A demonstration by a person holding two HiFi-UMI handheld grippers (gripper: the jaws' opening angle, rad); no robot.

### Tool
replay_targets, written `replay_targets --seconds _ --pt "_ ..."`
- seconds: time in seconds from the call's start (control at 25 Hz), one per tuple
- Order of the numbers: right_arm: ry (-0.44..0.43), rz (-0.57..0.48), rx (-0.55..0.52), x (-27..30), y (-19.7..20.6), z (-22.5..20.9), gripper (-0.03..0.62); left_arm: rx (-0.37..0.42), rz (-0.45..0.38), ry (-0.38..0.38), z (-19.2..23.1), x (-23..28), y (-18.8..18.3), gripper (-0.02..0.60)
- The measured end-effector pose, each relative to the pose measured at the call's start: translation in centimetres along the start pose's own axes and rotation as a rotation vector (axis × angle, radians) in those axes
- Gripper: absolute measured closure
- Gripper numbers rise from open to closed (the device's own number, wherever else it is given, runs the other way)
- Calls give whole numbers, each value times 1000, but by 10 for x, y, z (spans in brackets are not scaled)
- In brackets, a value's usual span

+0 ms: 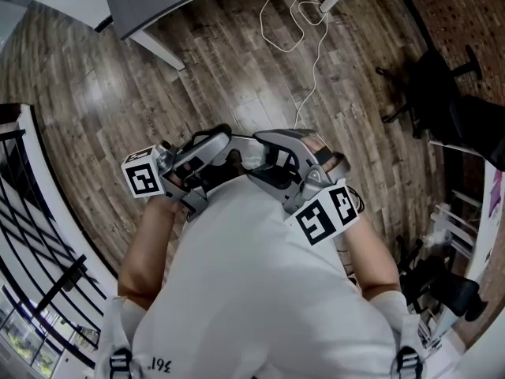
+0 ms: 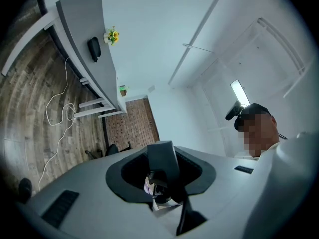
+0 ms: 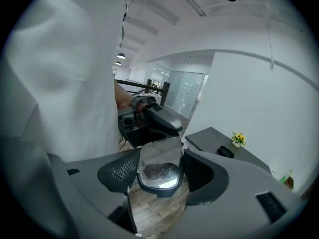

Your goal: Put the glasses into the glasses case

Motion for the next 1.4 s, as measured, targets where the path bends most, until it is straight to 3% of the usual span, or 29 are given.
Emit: replay_targets --seconds 0.12,0.36,0.56,0.64,0.88,1.12,1.24,1.4 --pt "-4 -3 18 1 1 -1 315 -7 -12 9 0 0 -1 443" --pt "2 -33 62 8 -5 -5 315 -73 -169 65 1 -4 -12 448" --pt "8 -43 68 15 -9 -10 315 -67 -191 104 -2 -1 -20 449" --pt "12 -43 55 16 -10 -10 313 -14 -156 90 -3 -2 -21 448" --pt "-30 -48 12 21 -15 0 313 224 47 7 -11 -13 -18 434" --pt "-42 -53 12 28 -23 3 313 391 161 -11 -23 -28 -22 407" --pt "-46 -49 20 35 -27 4 313 450 188 -21 -27 -35 -26 399" --pt "-39 -21 12 49 -31 8 313 460 185 -42 -27 -48 -34 399"
Point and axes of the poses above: the fingertips, and each gripper's own axes: x forward along the fingers, z to its left, y out of its underside, the point moved 1 cm from there along -x, backward along the fingers, and after that the axes turned 11 degrees about y, right-handed, at the moved point
